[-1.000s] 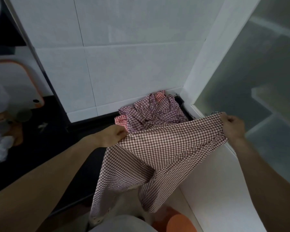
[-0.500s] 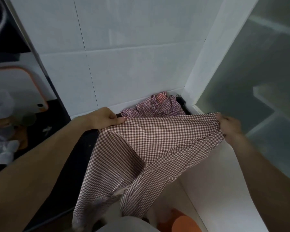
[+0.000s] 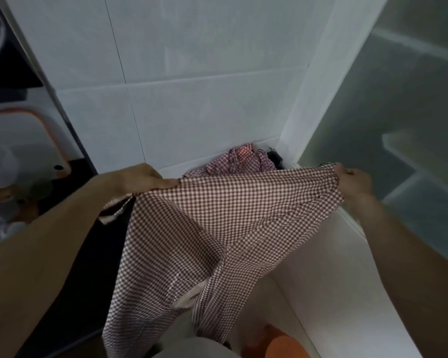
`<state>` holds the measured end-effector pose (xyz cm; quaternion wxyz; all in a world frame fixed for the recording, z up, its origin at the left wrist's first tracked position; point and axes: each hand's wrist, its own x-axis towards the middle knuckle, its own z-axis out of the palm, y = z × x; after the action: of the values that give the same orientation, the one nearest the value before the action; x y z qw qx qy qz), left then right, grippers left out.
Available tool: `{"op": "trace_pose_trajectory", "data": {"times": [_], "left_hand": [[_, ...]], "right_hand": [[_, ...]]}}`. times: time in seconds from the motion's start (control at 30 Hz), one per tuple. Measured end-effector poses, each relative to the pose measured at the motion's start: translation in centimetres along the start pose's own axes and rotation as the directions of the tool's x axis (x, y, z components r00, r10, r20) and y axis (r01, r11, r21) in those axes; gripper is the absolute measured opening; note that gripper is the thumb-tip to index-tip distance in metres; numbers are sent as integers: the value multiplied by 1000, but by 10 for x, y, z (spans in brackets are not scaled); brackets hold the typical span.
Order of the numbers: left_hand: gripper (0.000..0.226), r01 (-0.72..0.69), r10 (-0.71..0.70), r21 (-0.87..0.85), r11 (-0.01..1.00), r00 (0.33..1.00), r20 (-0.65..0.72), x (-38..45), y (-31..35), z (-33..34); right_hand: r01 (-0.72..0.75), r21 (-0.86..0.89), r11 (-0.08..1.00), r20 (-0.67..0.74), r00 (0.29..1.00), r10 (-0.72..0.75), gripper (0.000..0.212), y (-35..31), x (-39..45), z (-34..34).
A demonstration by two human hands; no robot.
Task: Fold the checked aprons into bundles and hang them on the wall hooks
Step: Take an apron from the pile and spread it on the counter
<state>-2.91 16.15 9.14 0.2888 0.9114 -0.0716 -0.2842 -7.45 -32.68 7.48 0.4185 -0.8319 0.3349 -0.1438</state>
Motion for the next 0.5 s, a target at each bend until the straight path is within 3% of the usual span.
{"op": "trace_pose_trajectory", "data": {"times": [0.07,0.17,0.27,0.3,0.33,0.4,0.43,0.5], "left_hand": [[64,-68,68,-18,998,998,-6,-3,-2,5],[49,-200,189,-65,978,971,-148,-2,5,17],[42,-310,301,-30,950,939,-164,-1,24,32],[42,-330,326,-6,944,935,-139,0,30,37],[42,-348,348,19,937,932,-103,1,35,42],[43,-376,377,39,926,926,-27,4,44,52],[45,-392,392,39,919,920,2,5,49,56],[48,-427,426,56,902,904,31,5,60,62]], "right_hand": [[-32,-7,999,15,999,32,51,8,1,-3],[-98,-61,993,-33,995,96,52,14,-3,1],[-196,-206,959,-262,955,139,47,6,-21,18],[-128,-204,971,-314,948,59,46,0,-35,29],[43,-178,983,-289,953,-94,45,-7,-50,42],[392,-20,920,-32,919,-393,40,-24,-88,72],[481,73,874,157,860,-486,35,-37,-111,85],[560,166,812,525,647,-553,32,-56,-149,106]]}}
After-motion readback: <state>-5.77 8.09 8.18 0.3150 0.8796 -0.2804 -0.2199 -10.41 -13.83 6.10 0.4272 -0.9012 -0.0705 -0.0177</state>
